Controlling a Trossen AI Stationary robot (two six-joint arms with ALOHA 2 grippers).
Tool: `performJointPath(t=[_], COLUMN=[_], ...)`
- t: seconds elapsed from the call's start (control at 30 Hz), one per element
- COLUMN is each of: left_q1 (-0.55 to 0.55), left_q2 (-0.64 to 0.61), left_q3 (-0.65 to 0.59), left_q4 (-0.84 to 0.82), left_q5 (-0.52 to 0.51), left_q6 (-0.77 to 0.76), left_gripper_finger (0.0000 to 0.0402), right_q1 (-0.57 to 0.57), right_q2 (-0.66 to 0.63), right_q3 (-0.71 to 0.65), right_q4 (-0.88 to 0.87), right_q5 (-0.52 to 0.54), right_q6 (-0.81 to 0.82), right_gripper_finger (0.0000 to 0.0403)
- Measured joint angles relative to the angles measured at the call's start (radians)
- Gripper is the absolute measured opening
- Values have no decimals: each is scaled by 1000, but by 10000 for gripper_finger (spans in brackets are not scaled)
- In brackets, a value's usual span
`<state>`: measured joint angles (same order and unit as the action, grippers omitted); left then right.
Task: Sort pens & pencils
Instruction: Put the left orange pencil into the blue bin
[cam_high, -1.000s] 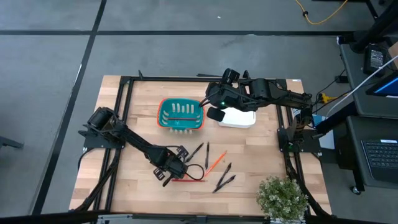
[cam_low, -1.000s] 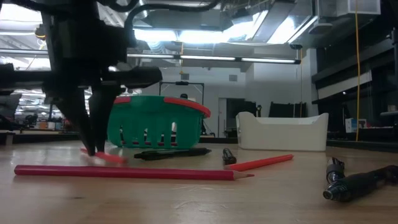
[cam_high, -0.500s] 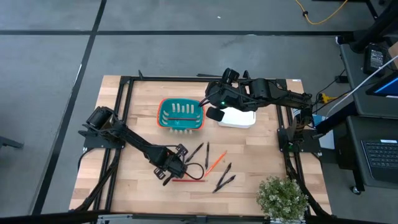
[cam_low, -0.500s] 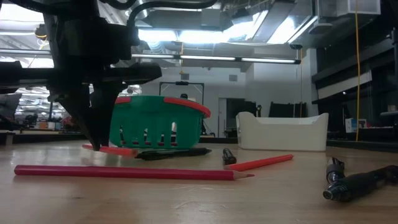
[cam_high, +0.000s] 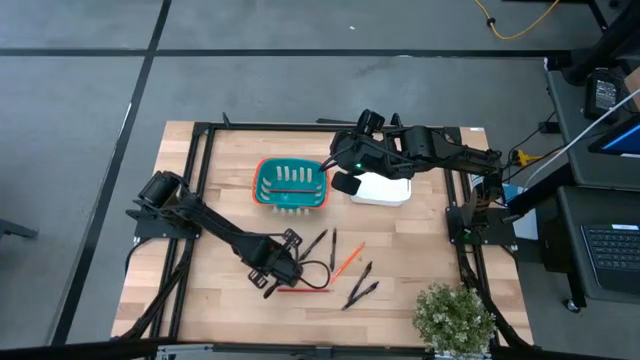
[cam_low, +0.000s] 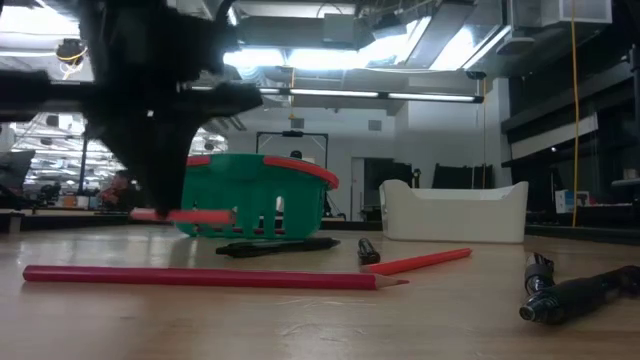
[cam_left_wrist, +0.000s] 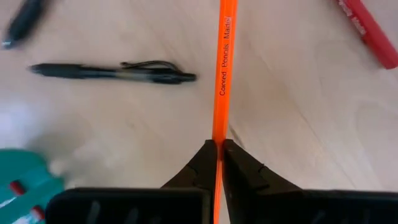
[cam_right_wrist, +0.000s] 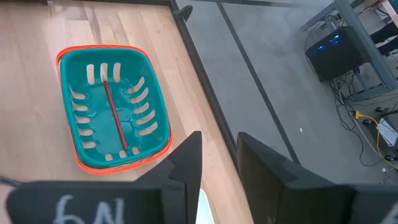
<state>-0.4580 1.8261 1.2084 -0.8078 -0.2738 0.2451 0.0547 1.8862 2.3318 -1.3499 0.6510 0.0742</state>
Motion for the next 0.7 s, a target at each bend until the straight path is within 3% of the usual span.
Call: performJointPath(t=[0.47, 0.7], left_q1=[22, 83], left_q2=[-5, -70], left_q3=[141, 163], left_q4=[-230, -286], left_q5=[-104, -150], left_q6=[-119, -147], left_gripper_finger=[13, 13], right_q1=[0, 0], right_q2=[0, 0], right_q3=[0, 0], right_q4=[0, 0], right_q5=[-25, -26], right_q6=[0, -1], right_gripper_finger=[102, 102])
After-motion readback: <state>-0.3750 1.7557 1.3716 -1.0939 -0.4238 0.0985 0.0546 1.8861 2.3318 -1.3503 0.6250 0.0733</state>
